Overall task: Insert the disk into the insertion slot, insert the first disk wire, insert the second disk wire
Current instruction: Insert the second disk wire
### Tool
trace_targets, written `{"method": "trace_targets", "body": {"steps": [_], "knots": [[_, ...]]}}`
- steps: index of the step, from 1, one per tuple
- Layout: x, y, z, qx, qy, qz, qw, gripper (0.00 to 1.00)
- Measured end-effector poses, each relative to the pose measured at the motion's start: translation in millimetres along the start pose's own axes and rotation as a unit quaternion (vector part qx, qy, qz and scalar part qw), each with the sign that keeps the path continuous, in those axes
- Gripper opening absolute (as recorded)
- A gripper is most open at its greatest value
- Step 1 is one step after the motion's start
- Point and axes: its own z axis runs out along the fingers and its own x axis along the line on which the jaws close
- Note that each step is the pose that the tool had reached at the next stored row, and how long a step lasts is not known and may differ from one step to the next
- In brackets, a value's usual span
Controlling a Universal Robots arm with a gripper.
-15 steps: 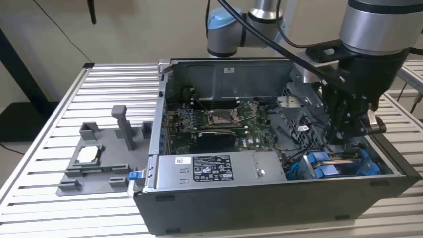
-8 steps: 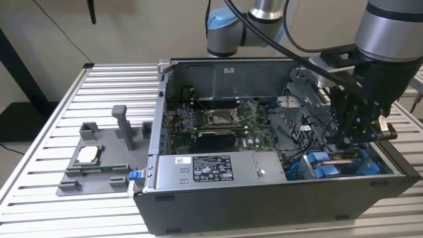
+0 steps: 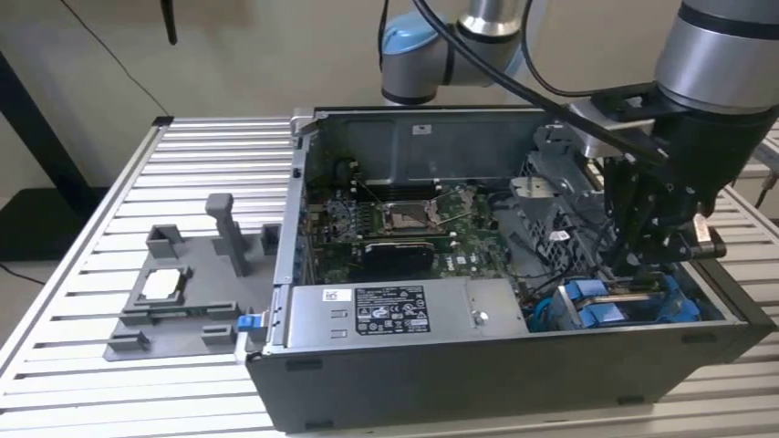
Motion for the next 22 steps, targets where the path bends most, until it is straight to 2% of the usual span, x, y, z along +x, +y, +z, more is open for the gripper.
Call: {"method": "trace_targets", "body": {"steps": [1, 2, 3, 6, 7, 8, 10, 12, 17, 22], "knots": [[0.0, -0.2, 0.5, -0.0051, 0.0001, 0.000, 0.99999, 0.16], [-0.1, -0.4, 1.5, -0.0059, -0.0006, 0.000, 0.99998, 0.16], [0.0, -0.3, 2.2, -0.0060, -0.0033, 0.000, 0.99998, 0.16], [-0.1, -0.3, 4.1, -0.0063, -0.0185, 0.001, 0.99981, 0.16], [0.0, -0.6, 4.7, -0.0064, -0.0229, 0.002, 0.99972, 0.16], [0.7, -1.5, 5.6, -0.0064, -0.0256, 0.002, 0.99965, 0.16], [2.1, -4.9, 6.8, -0.0068, -0.0275, 0.002, 0.99960, 0.16], [3.1, -8.2, 7.7, -0.0079, -0.0279, 0.002, 0.99958, 0.16], [6.0, -9.0, 10.5, -0.0098, -0.0280, 0.002, 0.99956, 0.16], [8.5, -9.5, 13.0, -0.0100, -0.0289, 0.002, 0.99953, 0.16]]}}
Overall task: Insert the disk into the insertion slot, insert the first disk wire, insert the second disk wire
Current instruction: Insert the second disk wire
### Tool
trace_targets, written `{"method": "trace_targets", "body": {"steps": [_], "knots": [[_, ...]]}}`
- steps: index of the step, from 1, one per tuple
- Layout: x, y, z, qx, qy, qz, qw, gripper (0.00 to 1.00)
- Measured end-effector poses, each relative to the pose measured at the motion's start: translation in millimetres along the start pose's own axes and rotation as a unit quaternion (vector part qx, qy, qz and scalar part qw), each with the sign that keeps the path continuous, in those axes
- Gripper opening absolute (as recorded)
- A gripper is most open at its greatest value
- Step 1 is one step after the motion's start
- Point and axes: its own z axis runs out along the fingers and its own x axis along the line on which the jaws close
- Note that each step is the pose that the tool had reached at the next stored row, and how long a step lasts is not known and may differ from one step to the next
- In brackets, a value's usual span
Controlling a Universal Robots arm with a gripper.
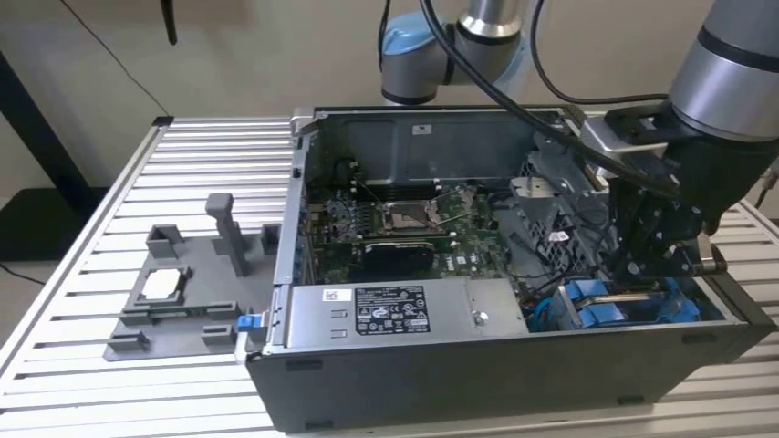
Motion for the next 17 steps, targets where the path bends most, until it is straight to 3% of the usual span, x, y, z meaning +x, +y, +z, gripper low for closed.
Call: {"method": "trace_targets", "body": {"steps": [3, 7, 17], "knots": [[0.3, 0.0, 1.4, 0.0000, -0.0017, 0.000, 1.00000, 0.16], [0.3, 0.0, 2.2, -0.0001, -0.0089, 0.001, 0.99996, 0.16], [5.5, -1.4, 5.2, -0.0003, -0.0155, 0.002, 0.99988, 0.16]]}}
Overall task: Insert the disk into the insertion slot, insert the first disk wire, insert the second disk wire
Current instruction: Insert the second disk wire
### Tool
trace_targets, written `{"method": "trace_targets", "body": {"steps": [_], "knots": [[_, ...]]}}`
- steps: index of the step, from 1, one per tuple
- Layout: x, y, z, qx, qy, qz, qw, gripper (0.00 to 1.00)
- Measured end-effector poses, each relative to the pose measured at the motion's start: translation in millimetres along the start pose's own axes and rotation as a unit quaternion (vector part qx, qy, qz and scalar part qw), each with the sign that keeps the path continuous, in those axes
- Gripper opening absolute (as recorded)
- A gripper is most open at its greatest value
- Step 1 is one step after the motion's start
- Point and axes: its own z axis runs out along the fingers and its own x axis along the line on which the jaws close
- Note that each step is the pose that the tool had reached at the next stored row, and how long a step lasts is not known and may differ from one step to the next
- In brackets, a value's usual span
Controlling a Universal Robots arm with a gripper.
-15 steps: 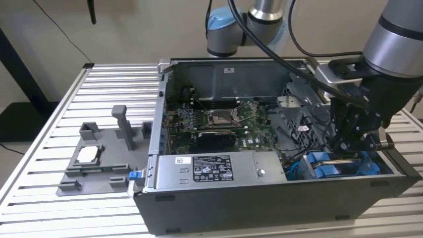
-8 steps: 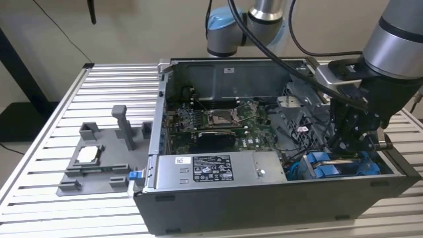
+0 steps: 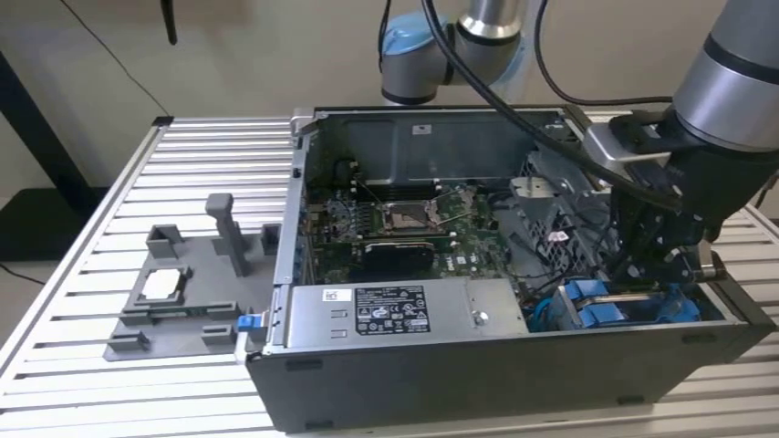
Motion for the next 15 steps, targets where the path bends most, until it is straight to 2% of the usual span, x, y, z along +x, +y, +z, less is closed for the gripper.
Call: {"method": "trace_targets", "body": {"steps": [5, 9, 10, 15], "knots": [[0.8, 0.2, 2.6, 0.0001, -0.0012, 0.003, 0.99999, 0.16], [3.3, 0.1, 2.9, 0.0000, -0.0067, 0.005, 0.99997, 0.18], [3.8, 0.1, 2.7, -0.0001, -0.0078, 0.005, 0.99996, 0.24], [5.5, -0.1, 0.8, -0.0012, -0.0146, 0.009, 0.99985, 0.24]]}}
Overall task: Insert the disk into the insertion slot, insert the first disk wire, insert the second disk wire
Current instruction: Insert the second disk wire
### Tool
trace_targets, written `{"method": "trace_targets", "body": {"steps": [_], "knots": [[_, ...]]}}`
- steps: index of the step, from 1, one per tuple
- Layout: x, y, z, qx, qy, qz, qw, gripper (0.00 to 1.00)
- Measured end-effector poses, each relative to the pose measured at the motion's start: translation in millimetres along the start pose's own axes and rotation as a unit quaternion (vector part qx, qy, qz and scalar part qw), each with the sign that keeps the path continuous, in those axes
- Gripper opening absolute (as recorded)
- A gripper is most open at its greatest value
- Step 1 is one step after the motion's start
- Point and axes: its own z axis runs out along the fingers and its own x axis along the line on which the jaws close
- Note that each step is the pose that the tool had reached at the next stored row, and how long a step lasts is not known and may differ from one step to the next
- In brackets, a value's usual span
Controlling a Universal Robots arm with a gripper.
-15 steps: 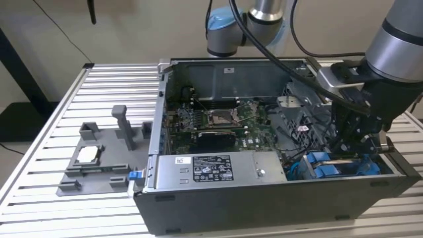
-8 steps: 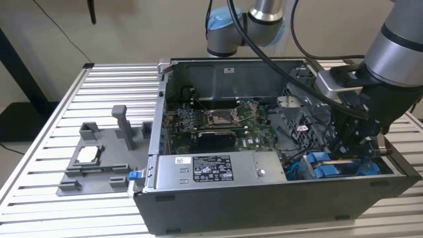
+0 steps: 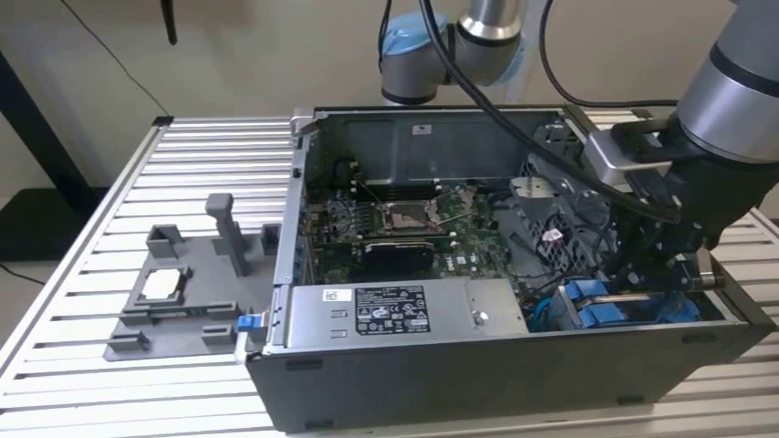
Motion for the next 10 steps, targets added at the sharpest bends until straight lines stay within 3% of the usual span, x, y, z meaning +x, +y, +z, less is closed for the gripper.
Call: {"method": "trace_targets", "body": {"steps": [4, 10], "knots": [[0.6, -0.1, -0.8, -0.0005, -0.0038, 0.004, 0.99999, 0.24], [5.9, -0.3, -1.2, -0.0073, -0.0032, 0.010, 0.99992, 0.24]]}}
